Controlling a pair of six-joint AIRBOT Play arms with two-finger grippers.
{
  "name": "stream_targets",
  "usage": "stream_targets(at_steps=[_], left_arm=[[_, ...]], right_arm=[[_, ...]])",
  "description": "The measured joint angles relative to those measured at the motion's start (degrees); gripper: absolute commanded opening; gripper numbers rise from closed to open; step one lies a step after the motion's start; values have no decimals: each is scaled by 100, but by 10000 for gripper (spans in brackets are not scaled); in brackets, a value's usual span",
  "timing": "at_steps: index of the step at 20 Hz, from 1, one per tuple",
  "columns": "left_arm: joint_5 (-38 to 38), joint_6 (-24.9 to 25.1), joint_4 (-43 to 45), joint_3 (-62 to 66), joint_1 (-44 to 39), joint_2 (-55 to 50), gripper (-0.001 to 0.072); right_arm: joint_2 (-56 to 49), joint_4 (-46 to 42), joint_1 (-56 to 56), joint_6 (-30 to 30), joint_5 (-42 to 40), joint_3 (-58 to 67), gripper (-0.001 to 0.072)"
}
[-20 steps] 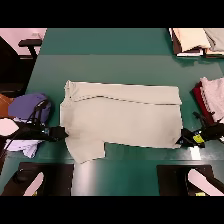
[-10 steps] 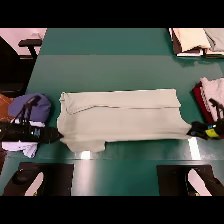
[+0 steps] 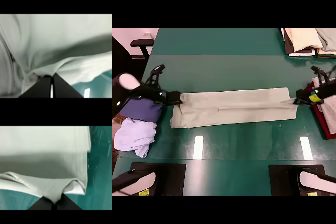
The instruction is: Fold the shirts.
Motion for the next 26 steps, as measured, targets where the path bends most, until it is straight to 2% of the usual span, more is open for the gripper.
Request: stream_targets(at_steps=[1, 2, 3, 4, 6, 7, 9, 10, 11, 12, 18, 23, 24, 25, 26], left_arm=[[177, 44, -7, 170, 0, -308, 27], [323, 74, -15, 310, 0, -546, 273], [494, 101, -9, 431, 2, -734, 544], [638, 107, -13, 529, 11, -857, 569], [839, 120, -61, 730, 7, -1025, 568], [866, 127, -98, 844, 2, -1071, 533], [765, 131, -129, 1097, 7, -1132, 179], [678, 133, -144, 1198, 7, -1145, 52], [566, 146, -179, 1279, 7, -1152, 24], [483, 149, -214, 1331, 2, -1158, 24], [354, 166, -584, 1453, -365, -1172, 23], [822, 57, -658, 1469, -1071, -1213, 23], [914, -13, -660, 1469, -1207, -1255, 23], [1010, -70, -671, 1473, -1329, -1305, 22], [1117, -118, -693, 1473, -1460, -1373, 22]], right_arm=[[-284, 42, 44, 2, -26, 232, 31], [-573, 85, 74, 9, -70, 470, 175], [-811, 136, 90, 7, -96, 678, 375], [-1045, 216, 92, 7, -129, 892, 458], [-1390, 535, 42, -46, -144, 1259, 476], [-1491, 678, -15, -114, -144, 1394, 476], [-1576, 925, -192, -280, -111, 1587, 476], [-1578, 1005, -308, -354, -39, 1641, 477], [-1580, 1038, -439, -417, 22, 1679, 537], [-1582, 1078, -599, -485, 144, 1709, 606], [-1991, 1246, -1342, -671, 907, 1711, 610], [-2369, 1779, -1309, -828, 782, 1132, 601], [-2424, 1912, -1255, -872, 780, 1047, 567], [-2492, 2033, -1178, -901, 769, 984, 429], [-2542, 2046, -1099, -929, 713, 944, 241]])
